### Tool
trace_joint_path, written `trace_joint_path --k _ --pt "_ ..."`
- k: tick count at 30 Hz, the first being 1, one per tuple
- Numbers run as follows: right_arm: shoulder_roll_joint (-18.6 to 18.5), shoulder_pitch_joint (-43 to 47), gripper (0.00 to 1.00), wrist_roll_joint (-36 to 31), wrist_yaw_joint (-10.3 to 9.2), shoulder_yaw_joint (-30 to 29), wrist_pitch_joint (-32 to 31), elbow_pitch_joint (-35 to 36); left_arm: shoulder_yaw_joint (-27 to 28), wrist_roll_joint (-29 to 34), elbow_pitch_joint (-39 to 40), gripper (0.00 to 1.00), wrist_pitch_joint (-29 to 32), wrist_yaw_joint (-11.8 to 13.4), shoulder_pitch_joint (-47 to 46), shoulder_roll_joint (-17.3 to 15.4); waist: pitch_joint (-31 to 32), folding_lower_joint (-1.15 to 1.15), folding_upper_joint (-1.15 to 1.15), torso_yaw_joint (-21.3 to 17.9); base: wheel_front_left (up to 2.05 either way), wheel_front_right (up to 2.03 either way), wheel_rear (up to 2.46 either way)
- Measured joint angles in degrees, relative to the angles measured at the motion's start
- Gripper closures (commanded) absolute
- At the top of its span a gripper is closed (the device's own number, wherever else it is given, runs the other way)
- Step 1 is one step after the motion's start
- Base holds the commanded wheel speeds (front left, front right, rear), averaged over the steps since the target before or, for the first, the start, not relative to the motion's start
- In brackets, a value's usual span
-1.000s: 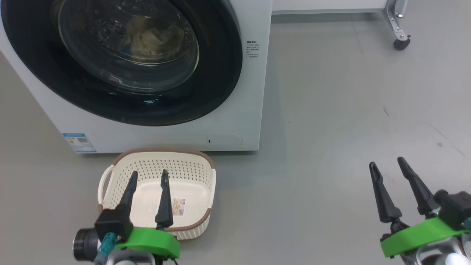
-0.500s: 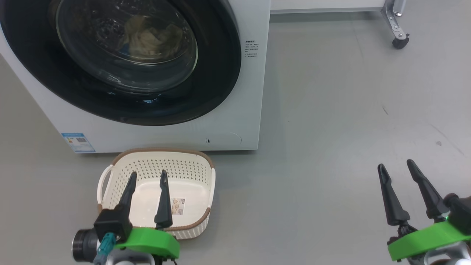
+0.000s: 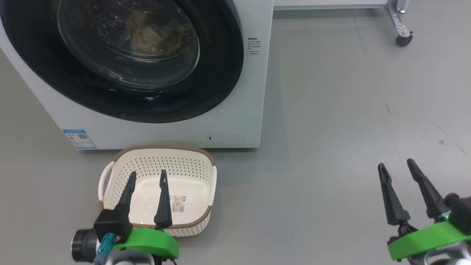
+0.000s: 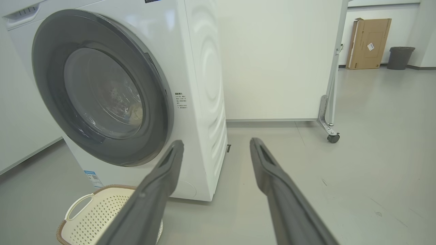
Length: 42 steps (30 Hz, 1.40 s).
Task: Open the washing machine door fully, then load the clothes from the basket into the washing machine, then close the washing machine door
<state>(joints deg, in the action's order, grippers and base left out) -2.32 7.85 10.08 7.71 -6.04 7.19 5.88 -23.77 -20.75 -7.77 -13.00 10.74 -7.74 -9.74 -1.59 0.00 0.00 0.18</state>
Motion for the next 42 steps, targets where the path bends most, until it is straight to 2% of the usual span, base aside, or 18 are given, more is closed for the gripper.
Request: trace_joint_path --k 10,11,17,42 --pt "0.01 0.01 0.00 0.00 0.00 0.02 -0.14 0.24 -0.42 0.00 0.11 0.00 -0.02 0.38 -0.01 -0.07 0.03 0.00 0.00 0.47 0.00 0.00 0.00" --pt "0.03 0.01 1.00 -0.01 0.00 0.08 -0.13 -0.23 -0.49 -0.01 -0.34 1.00 -0.01 0.38 0.03 0.03 0.02 0.00 0.00 0.49 0.00 0.00 0.00" --pt "0.80 1.71 1.00 0.23 0.00 1.03 -0.15 -6.13 -1.26 -0.43 -5.28 1.00 0.05 0.31 3.99 0.74 0.02 0.00 0.00 0.49 0.00 0.00 0.00" --pt "0.69 0.64 1.00 17.48 0.00 1.45 -1.78 -9.07 3.45 -15.27 -5.80 1.00 3.50 -3.27 4.49 1.48 0.31 0.00 0.00 0.35 0.00 0.00 0.00"
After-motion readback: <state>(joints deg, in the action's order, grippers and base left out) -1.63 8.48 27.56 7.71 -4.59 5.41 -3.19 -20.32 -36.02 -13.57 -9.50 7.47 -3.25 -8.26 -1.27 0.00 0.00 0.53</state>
